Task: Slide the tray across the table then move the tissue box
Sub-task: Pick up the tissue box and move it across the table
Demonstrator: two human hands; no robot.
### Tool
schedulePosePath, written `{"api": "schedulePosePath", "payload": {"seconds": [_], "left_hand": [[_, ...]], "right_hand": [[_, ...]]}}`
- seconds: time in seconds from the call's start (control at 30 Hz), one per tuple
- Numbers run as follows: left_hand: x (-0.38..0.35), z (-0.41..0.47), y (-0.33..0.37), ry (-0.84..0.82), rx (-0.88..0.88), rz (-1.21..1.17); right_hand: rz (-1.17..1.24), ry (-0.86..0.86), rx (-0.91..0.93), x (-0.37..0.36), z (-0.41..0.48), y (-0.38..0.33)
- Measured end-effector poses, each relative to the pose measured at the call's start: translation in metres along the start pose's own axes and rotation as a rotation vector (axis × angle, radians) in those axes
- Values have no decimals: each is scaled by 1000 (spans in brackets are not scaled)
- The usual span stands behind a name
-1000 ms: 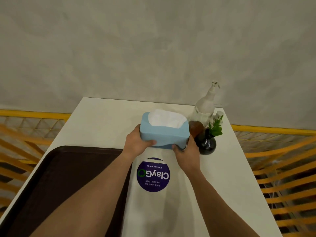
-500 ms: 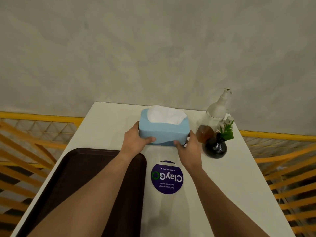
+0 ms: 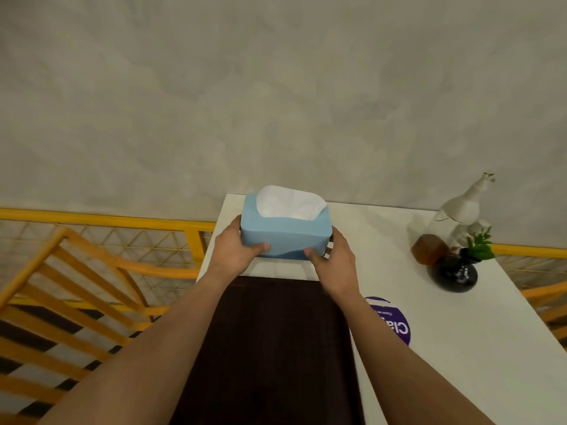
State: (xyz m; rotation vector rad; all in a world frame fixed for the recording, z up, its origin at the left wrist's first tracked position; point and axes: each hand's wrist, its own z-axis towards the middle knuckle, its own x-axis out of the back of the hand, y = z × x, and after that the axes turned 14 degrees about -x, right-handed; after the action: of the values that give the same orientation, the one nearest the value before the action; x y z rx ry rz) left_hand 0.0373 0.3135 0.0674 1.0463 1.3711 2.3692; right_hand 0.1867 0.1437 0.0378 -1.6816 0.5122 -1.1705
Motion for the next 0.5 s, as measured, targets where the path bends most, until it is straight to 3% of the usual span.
{"api": "schedulePosePath", "payload": {"seconds": [0.5], "left_hand": [[47,12,-80,-60,-2,-21]], "right_hand": [[-93,-40,-51,-83,11,-10]]}}
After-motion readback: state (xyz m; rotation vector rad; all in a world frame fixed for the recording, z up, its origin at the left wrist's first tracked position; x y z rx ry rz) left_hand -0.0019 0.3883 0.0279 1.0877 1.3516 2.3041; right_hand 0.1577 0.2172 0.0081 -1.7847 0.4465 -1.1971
